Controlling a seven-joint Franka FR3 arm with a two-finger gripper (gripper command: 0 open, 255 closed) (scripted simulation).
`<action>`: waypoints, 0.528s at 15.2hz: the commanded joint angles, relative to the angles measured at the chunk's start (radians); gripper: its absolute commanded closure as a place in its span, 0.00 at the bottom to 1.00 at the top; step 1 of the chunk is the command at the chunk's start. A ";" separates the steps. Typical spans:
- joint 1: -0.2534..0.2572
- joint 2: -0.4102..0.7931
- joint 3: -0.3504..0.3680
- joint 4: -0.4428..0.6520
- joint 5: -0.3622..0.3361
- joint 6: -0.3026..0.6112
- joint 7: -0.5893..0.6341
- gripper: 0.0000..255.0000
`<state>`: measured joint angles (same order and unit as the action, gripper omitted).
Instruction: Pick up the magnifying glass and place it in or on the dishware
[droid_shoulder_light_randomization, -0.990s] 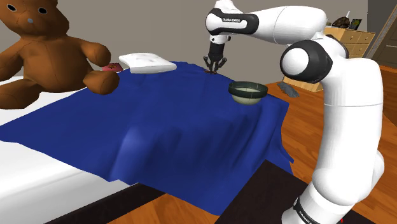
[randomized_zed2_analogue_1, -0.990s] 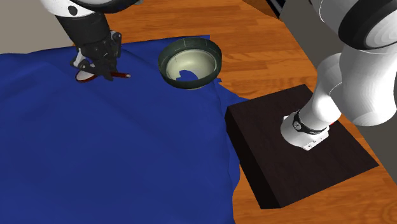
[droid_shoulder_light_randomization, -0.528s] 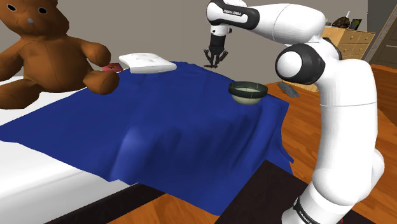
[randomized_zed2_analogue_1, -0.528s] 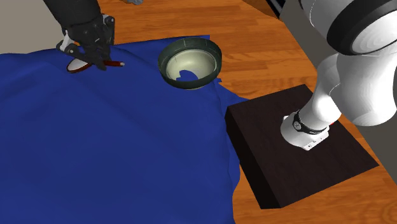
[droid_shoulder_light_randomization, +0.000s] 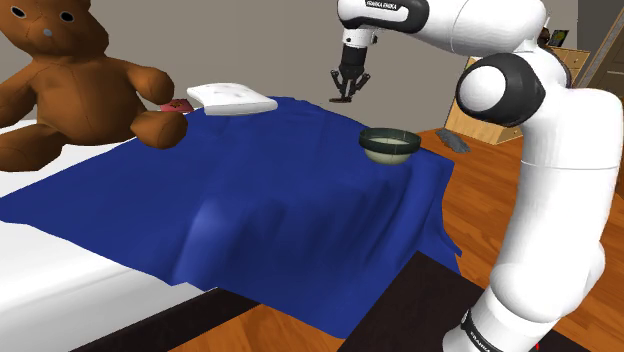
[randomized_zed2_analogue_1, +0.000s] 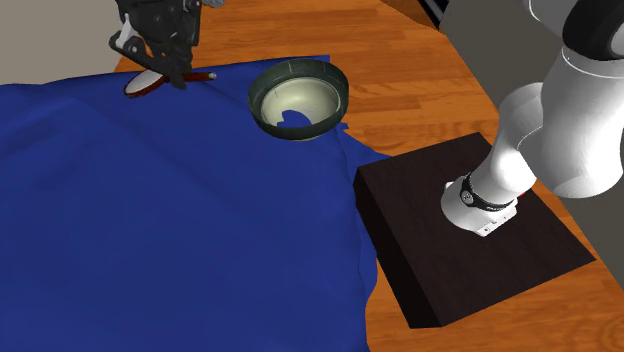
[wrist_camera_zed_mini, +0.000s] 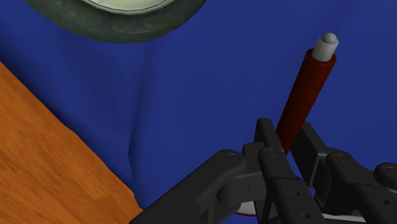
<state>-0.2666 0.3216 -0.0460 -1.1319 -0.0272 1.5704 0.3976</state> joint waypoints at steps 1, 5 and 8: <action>-0.007 -0.112 -0.004 -0.165 -0.002 0.054 -0.011 1.00; -0.023 -0.289 -0.018 -0.394 -0.007 0.108 -0.041 1.00; -0.035 -0.407 -0.031 -0.531 -0.013 0.129 -0.065 1.00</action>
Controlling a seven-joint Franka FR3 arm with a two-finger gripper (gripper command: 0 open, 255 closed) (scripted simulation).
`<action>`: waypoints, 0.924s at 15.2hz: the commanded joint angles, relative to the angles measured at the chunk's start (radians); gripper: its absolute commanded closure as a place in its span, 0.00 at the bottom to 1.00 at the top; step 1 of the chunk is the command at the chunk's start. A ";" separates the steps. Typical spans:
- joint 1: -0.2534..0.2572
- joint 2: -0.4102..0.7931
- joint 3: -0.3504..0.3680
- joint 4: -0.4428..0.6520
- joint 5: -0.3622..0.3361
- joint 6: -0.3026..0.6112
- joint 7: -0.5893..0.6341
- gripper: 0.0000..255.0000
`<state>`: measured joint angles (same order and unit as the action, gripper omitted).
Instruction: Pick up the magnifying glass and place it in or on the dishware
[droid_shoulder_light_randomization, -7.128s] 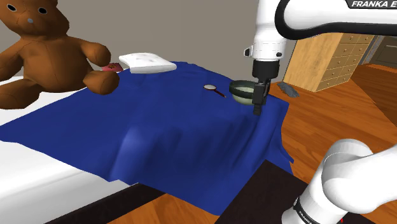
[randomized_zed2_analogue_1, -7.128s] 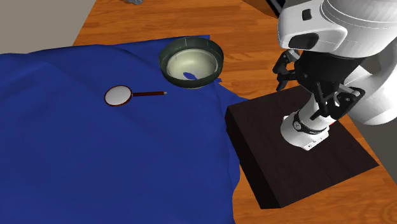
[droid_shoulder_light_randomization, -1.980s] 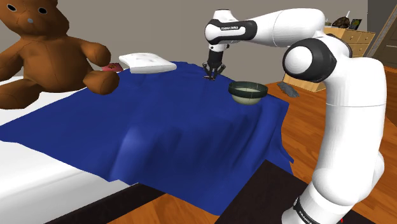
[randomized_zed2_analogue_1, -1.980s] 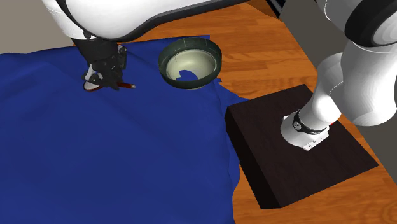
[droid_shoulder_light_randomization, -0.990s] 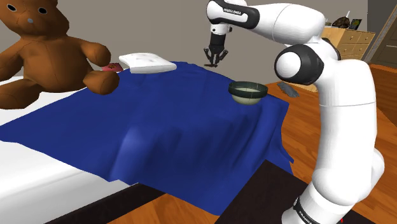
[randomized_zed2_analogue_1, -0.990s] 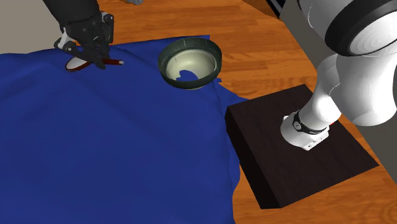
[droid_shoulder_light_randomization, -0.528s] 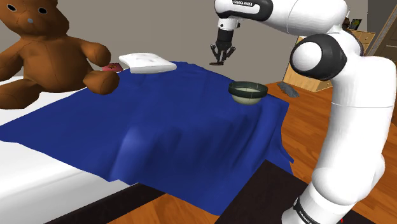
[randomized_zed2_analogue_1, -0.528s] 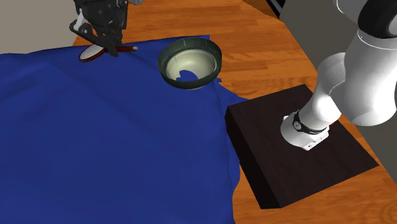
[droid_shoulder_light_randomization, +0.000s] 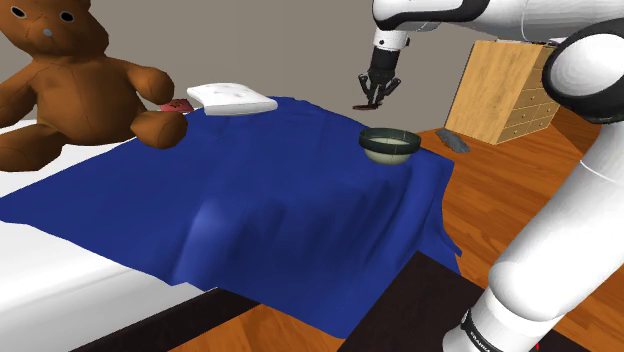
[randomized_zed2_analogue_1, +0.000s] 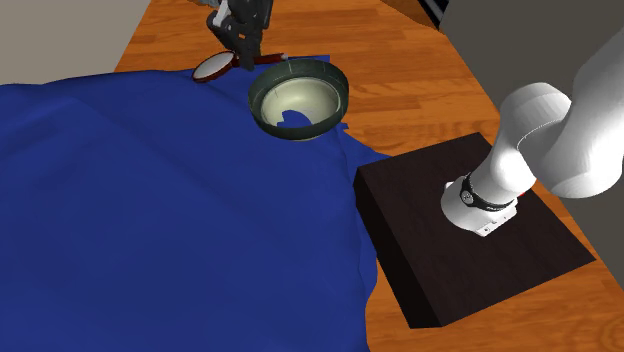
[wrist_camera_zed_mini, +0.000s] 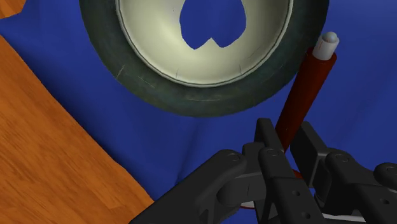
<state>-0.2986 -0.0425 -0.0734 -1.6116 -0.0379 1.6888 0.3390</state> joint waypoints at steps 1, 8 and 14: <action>-0.008 -0.080 -0.008 -0.093 -0.005 0.014 -0.015 1.00; -0.016 -0.163 -0.018 -0.248 -0.012 0.088 -0.029 1.00; -0.017 -0.171 -0.019 -0.338 -0.014 0.169 -0.026 1.00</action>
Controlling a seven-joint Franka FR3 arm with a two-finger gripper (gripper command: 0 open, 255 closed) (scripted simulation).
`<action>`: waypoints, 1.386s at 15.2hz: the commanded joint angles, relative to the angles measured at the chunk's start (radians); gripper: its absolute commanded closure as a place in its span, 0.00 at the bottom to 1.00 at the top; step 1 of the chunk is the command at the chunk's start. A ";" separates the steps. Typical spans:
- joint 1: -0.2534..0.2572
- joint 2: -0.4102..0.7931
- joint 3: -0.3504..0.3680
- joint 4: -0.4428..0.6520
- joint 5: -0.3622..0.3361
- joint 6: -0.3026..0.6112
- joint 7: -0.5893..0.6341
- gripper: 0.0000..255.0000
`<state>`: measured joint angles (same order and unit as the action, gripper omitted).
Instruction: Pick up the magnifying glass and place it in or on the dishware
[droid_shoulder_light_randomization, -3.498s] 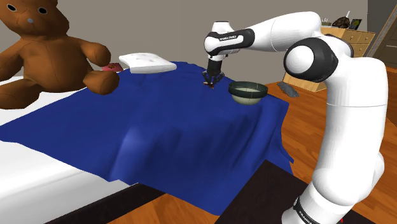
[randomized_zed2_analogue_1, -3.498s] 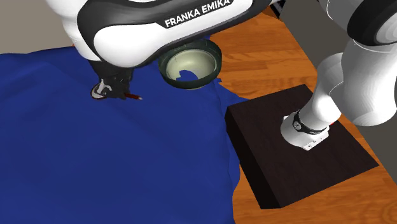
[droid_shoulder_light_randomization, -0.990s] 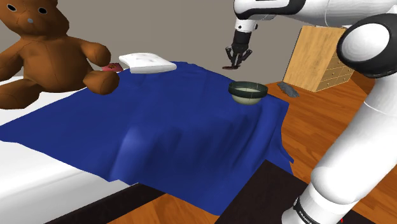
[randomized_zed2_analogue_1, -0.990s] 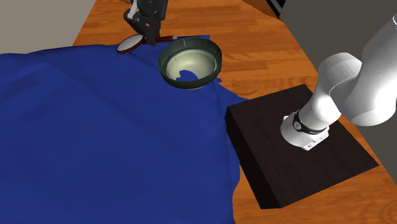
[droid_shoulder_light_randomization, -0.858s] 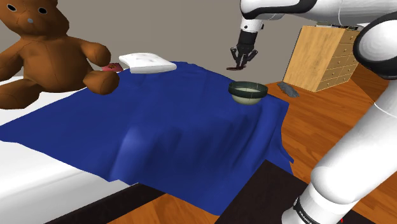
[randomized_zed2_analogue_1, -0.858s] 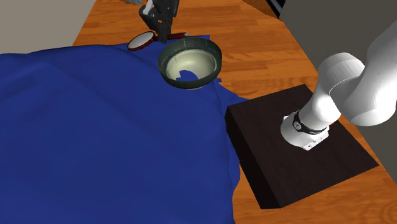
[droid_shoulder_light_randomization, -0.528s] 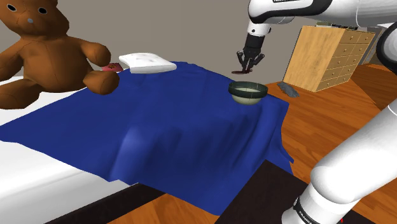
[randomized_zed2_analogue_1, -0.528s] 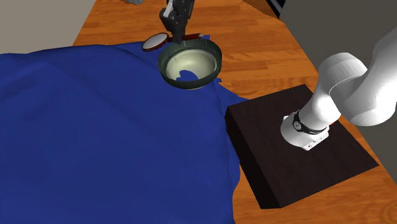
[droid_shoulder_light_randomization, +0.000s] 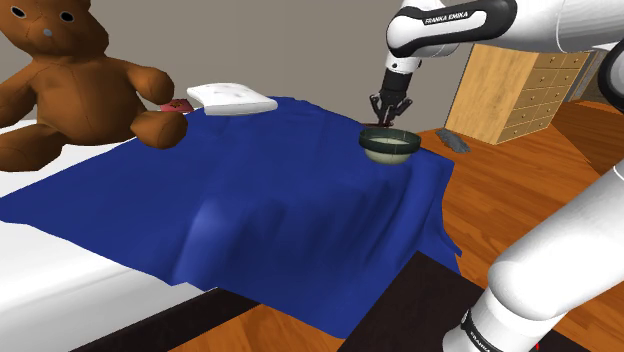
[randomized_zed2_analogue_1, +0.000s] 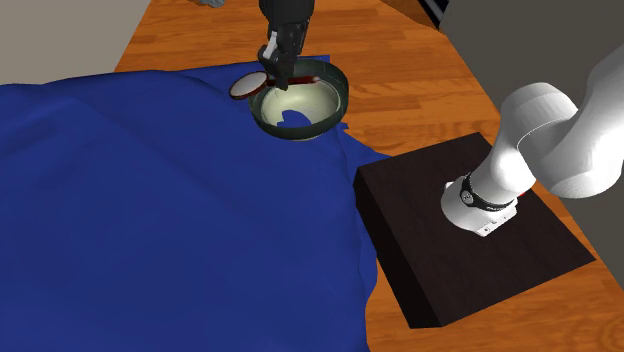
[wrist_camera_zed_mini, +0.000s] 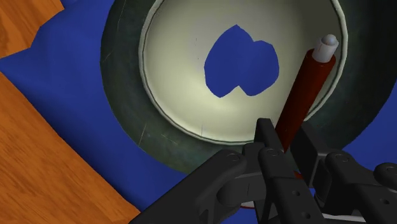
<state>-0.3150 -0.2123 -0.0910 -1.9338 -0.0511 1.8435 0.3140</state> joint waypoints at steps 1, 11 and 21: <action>-0.001 -0.002 -0.001 -0.030 -0.001 0.028 0.000 1.00; -0.001 -0.003 -0.002 -0.061 -0.001 0.058 0.001 1.00; 0.001 -0.012 0.002 0.057 0.000 -0.069 0.000 0.00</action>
